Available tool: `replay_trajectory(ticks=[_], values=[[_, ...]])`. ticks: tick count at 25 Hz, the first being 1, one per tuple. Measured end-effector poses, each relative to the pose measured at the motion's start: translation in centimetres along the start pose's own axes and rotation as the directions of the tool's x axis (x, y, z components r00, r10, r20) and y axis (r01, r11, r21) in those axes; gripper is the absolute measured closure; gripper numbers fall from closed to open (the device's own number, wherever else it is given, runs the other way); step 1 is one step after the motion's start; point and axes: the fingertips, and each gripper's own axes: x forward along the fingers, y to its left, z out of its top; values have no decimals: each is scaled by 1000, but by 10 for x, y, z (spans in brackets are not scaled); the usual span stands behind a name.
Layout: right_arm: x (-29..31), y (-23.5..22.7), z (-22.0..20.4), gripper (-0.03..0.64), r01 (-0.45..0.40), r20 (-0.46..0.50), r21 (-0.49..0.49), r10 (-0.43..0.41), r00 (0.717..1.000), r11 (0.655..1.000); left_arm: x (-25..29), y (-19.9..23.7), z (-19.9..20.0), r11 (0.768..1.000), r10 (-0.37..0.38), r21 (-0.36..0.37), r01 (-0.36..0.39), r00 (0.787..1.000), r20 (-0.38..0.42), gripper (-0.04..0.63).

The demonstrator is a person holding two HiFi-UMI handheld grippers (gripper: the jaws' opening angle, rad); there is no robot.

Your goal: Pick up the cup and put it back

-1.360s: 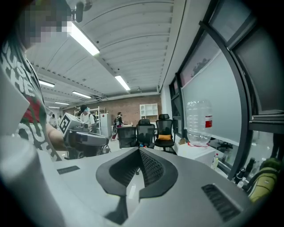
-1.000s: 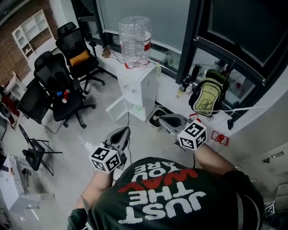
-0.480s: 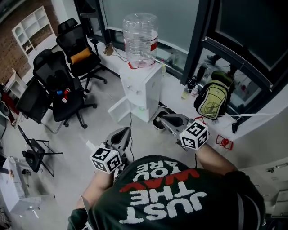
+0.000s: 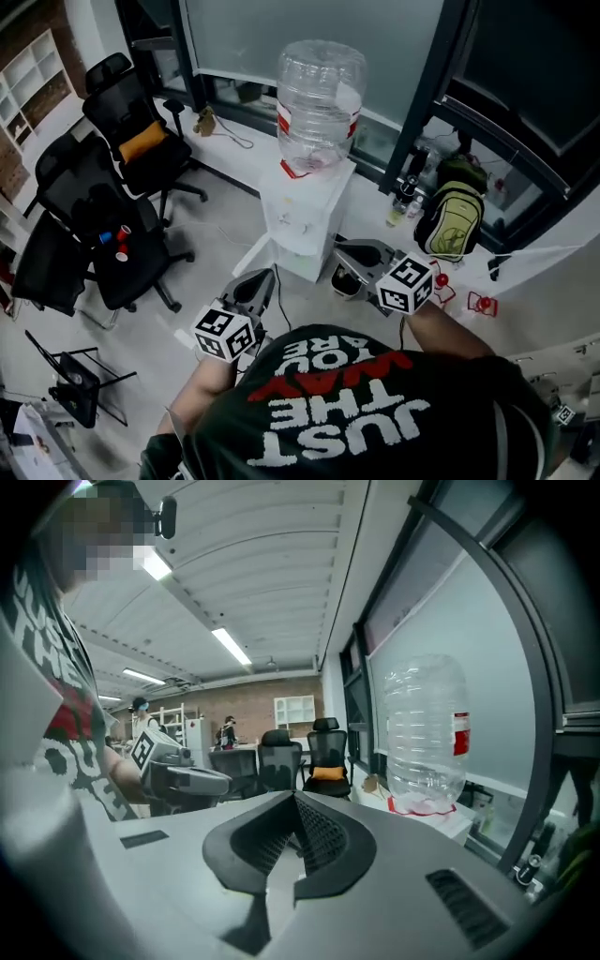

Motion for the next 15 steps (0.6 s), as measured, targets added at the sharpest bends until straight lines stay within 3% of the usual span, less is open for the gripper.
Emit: replay_trajectory(ticks=[8,12,15], values=[[102,-39,34,584,94,3,19,-94,996,995,24,114,24,998,-68,-11,67,997,-30,588],[124,-66,29,584,112,-19,15,-112,994,994,45,139,17,998,-55,-37,54,998,-32,588],[135,-87,21,584,65,-50,-8,-65,997,998,67,150,2,999,-10,-44,9,999,-33,588]])
